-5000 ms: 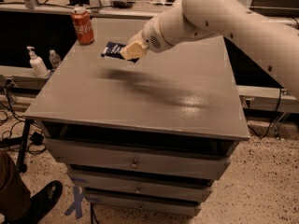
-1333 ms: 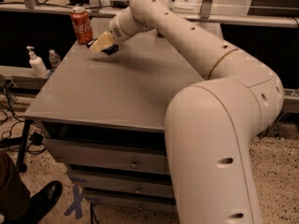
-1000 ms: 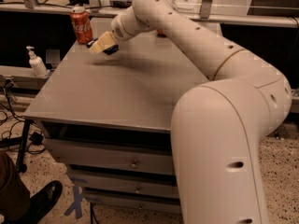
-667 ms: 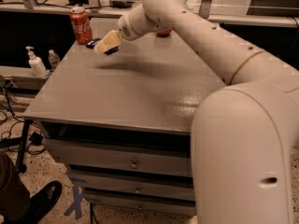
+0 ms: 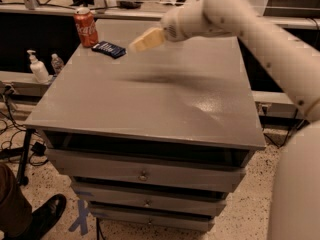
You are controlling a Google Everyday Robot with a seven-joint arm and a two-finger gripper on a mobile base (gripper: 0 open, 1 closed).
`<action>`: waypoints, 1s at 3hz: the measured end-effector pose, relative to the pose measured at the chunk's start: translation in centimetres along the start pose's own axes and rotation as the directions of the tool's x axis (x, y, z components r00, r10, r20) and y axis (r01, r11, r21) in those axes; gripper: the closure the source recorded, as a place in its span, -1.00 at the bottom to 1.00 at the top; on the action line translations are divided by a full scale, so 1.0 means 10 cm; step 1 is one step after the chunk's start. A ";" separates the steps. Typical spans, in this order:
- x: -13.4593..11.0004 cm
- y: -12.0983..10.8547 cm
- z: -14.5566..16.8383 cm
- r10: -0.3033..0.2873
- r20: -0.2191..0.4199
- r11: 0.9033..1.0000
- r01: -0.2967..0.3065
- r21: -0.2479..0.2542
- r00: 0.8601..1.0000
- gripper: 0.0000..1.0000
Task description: Move rxbar blueberry near coke can
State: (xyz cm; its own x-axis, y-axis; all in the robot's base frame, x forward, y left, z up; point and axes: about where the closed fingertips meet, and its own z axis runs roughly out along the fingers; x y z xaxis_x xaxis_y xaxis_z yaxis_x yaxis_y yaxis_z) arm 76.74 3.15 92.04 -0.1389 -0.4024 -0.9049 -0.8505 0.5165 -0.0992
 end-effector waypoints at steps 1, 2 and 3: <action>0.01 -0.27 -0.55 -0.045 0.042 0.999 0.044 0.029 0.998 -1.00; -0.13 -0.43 -0.98 -0.124 0.053 0.992 0.122 0.038 0.991 -1.00; -0.21 -0.44 -1.06 -0.142 0.059 0.990 0.140 0.032 0.988 -1.00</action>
Offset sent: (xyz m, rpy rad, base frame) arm -0.0206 -0.1464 0.1097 -0.0694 -0.2308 0.0704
